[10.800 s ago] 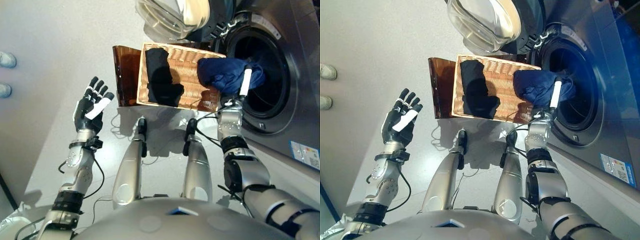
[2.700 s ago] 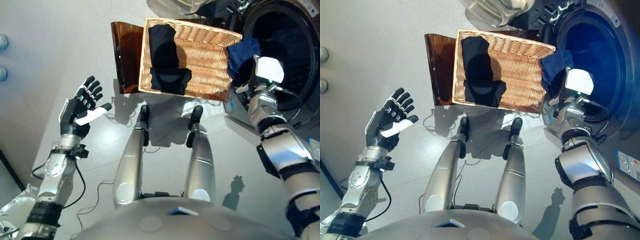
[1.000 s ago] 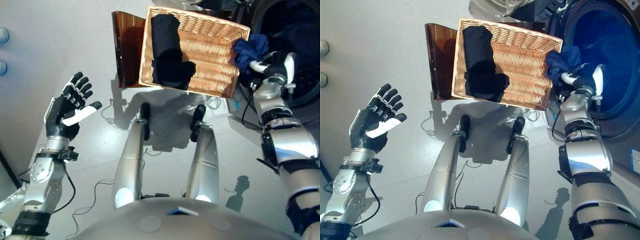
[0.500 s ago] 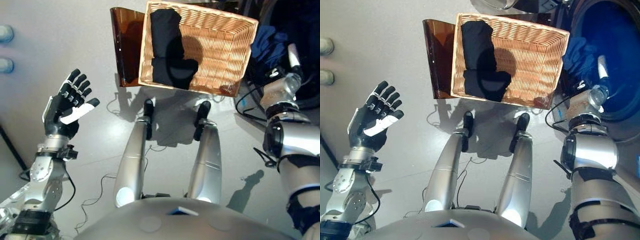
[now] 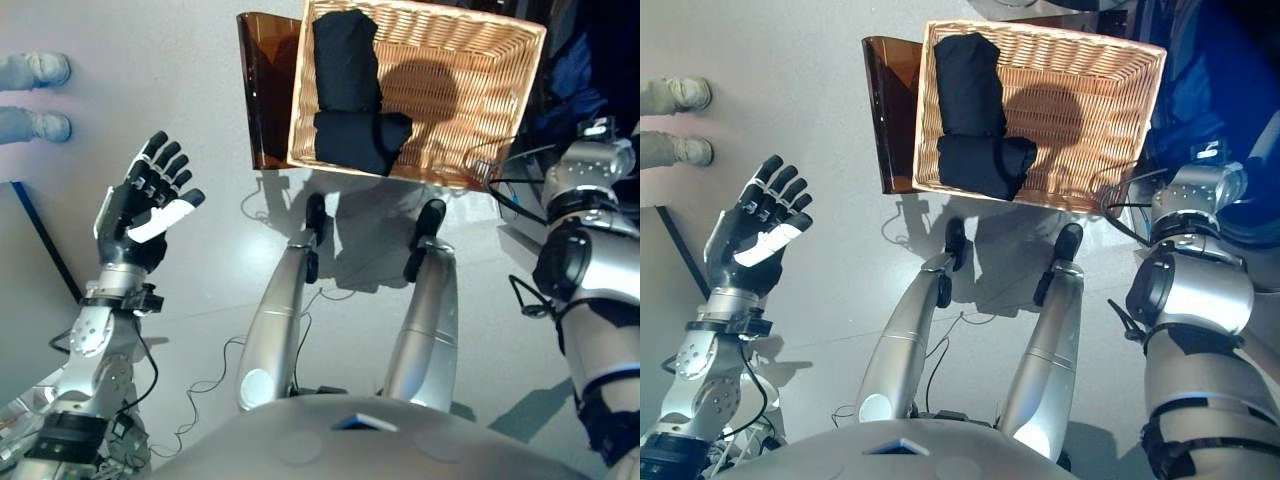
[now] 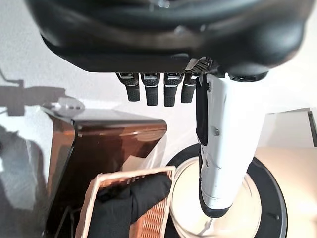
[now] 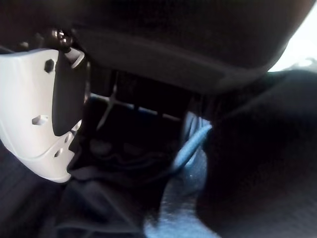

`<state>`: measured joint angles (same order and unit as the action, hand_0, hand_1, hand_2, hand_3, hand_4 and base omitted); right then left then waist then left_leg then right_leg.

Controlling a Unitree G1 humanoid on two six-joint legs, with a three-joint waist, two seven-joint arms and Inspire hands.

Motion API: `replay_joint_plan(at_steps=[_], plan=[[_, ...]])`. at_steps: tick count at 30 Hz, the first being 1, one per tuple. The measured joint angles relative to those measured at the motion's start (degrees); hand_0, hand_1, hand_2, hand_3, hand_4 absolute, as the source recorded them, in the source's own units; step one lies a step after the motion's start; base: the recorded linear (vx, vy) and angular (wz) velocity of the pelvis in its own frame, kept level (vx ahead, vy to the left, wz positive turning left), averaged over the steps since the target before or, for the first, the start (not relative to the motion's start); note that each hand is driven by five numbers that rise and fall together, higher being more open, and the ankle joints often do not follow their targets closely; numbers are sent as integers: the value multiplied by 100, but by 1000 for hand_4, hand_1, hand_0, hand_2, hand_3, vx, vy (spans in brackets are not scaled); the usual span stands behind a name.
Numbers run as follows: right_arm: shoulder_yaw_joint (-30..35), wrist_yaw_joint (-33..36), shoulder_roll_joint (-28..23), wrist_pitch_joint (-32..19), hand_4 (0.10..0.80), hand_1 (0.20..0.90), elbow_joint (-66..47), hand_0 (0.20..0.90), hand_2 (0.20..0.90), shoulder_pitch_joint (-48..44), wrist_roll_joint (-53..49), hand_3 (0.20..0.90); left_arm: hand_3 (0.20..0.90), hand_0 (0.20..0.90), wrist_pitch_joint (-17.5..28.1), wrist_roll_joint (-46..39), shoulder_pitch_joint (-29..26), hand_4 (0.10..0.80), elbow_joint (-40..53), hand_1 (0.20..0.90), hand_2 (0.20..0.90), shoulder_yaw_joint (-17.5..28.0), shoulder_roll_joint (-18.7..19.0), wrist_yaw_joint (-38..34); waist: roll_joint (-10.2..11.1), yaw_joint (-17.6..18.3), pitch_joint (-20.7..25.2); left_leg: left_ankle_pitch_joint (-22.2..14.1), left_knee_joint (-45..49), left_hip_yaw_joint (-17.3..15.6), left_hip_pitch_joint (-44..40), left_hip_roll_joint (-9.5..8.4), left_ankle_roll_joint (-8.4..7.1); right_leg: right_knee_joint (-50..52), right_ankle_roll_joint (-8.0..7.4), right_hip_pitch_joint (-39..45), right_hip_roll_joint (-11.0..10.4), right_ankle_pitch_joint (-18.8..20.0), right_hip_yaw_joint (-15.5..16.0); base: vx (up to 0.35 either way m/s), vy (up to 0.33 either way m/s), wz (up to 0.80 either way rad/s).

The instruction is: Pick up the clothes and place them into the washing machine

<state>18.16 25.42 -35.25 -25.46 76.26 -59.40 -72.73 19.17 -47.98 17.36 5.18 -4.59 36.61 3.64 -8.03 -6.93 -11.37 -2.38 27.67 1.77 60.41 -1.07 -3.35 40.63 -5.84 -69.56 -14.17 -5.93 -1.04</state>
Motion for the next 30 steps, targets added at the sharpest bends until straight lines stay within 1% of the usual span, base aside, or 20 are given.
replay_joint_plan(at_steps=[3,7,10,12,15,16,22,23,24,30], plan=[[62,124,-149,-88,300,200,-38,200,200,-115,-128,200,900,900,-3,-4,2,800,1,900,900,-35,1,8,-6,8,0,2,-43,-1,-28,7,0,-2,2,1,3,0,-10,0,0,0],[166,315,-492,-254,300,200,-88,200,200,-250,-207,200,900,900,-6,-110,6,800,5,900,900,-33,55,6,-6,10,0,2,-107,-31,-103,7,2,-31,-1,38,0,1,-28,3,-2,-2],[169,377,-738,-551,300,200,-135,200,200,-321,-184,200,900,900,-12,-157,-4,800,12,900,900,-9,88,9,-11,85,-3,7,-104,-32,-108,5,1,-34,-1,46,2,13,-35,-60,18,-1],[219,476,-717,-604,300,200,-209,200,200,-328,-219,200,900,900,-20,-160,17,800,118,900,900,-18,96,2,-65,98,-27,-5,-108,-27,-125,27,9,-52,-5,94,7,-11,1,99,-12,3],[285,687,-662,-689,300,200,-389,200,200,-273,-231,200,900,900,-19,-160,45,800,151,900,900,-4,108,-2,-68,98,-29,0,-117,-37,-151,-1,12,-81,-17,103,11,25,-20,1,-3,-4],[256,719,-644,-706,300,200,-477,200,200,-255,-223,200,900,900,-23,-163,39,800,159,900,900,-3,107,-30,-77,131,-32,-34,-107,-47,-146,20,30,-95,-20,109,14,10,-39,2,1,-4],[256,723,-620,-710,300,200,-475,200,200,-244,-217,200,900,900,-24,-163,17,800,165,900,900,-9,112,-51,-73,164,-34,-51,-85,-48,-147,16,49,-115,-40,127,16,26,-38,0,0,0],[254,718,-619,-710,386,321,-475,321,321,-244,-217,321,900,900,-24,-163,18,800,165,900,900,-10,112,-50,-73,164,-34,-52,-83,-49,-147,15,50,-115,-41,127,16,26,-40,0,0,0],[183,709,-596,-708,800,900,-475,900,900,-244,-217,900,900,900,-24,-163,20,800,164,900,900,-9,115,-52,-72,168,-34,-52,-77,-48,-147,19,50,-112,-41,131,17,26,-40,0,0,0],[20,644,-552,-687,800,900,-463,900,900,-248,-191,900,900,900,-22,-163,26,800,167,900,900,-6,168,-25,-68,197,-36,-53,-55,-42,-147,24,48,-104,-42,150,23,27,-51,0,0,0]])
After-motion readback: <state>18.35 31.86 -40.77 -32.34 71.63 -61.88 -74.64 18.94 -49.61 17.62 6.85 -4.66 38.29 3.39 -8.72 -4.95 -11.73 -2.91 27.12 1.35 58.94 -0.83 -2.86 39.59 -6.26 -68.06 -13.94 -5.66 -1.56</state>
